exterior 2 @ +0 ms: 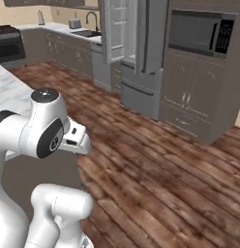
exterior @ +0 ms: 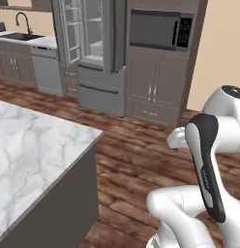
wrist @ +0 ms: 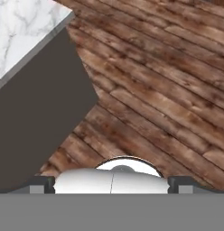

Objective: Pick up each peach from the fridge and place one peach on each plate on the dining counter.

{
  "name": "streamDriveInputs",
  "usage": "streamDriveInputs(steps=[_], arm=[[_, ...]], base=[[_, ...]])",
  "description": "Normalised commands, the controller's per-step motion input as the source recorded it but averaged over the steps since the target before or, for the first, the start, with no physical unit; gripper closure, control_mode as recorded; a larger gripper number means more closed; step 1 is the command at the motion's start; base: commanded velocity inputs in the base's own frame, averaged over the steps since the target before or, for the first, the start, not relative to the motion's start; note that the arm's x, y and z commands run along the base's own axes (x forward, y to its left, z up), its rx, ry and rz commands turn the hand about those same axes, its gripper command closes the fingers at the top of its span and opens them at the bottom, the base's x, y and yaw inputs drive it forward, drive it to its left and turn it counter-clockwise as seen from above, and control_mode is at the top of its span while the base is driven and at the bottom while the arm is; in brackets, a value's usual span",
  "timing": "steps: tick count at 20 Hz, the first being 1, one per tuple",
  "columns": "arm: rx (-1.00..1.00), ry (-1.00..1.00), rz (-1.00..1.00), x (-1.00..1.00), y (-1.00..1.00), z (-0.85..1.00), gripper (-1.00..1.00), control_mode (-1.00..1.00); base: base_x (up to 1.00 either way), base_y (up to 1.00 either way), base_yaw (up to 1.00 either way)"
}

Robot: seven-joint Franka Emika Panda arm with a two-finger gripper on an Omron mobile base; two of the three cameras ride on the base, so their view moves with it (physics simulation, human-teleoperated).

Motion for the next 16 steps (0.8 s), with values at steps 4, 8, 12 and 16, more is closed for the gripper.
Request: streamDriveInputs(steps=[4, 8, 12, 16], arm=[[0.00, 0.00, 0.00, 0.00, 0.00, 0.00, -1.00, 1.00], [0.00, 0.00, 0.00, 0.00, 0.00, 0.00, -1.00, 1.00], [0.00, 0.00, 0.00, 0.00, 0.00, 0.00, -1.00, 1.00], [0.00, 0.00, 0.00, 0.00, 0.00, 0.00, -1.00, 1.00]], base=[[1.00, -0.73, 0.42], [1.00, -0.70, 0.43], [1.00, -0.74, 0.43], [1.00, -0.77, 0.45]])
